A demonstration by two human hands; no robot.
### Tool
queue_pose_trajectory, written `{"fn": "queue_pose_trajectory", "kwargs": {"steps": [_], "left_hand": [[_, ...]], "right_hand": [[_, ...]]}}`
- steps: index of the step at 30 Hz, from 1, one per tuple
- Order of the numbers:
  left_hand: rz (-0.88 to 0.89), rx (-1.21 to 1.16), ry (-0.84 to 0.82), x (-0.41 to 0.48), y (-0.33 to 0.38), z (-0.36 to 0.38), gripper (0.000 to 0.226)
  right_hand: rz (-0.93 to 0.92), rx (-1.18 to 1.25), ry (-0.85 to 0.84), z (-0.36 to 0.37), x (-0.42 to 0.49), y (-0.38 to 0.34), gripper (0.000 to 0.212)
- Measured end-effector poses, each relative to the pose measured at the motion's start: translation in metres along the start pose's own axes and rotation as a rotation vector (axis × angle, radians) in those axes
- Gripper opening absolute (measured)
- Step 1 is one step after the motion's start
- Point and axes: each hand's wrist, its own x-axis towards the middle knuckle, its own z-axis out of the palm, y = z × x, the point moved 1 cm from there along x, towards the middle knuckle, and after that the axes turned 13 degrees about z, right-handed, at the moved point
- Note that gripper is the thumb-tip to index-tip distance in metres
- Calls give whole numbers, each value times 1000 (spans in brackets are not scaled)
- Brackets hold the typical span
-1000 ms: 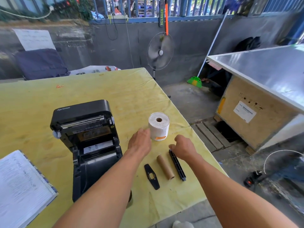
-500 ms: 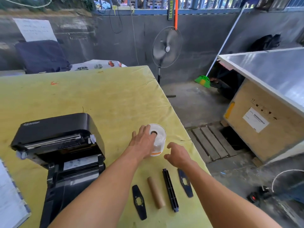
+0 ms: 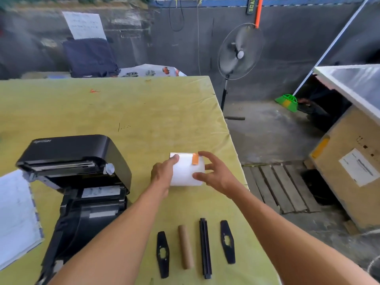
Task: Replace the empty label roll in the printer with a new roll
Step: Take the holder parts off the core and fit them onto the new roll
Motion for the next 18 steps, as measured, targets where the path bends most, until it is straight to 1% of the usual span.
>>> {"fn": "queue_pose_trajectory", "kwargs": {"steps": [1,3,5,7,11,12,14,18], "left_hand": [[-20,-74,9,-3,-3,-5,63],[-20,-138,7,-8,-8,-14,56],[4,-141,17,-12,-11,-23,60],[26,-135,34,-15,-14,-30,56],[73,-109,29,-33,-18,-48,41],[85,-100,29,-37,-22,-52,37],[92,-85,31,-45,-31,-60,35],[83,-111,27,-63,-49,-70,37]], "right_hand": [[-39,-49,19,6,-2,-5,65],[-94,-142,68,16,-5,-12,58],[-144,-210,134,26,-11,-19,52],[-184,-262,211,32,-18,-24,47],[-321,-470,313,44,-36,-36,19],[-349,-484,333,46,-41,-39,15],[-350,-422,391,49,-48,-46,12],[-233,-256,580,40,-58,-62,14]]}}
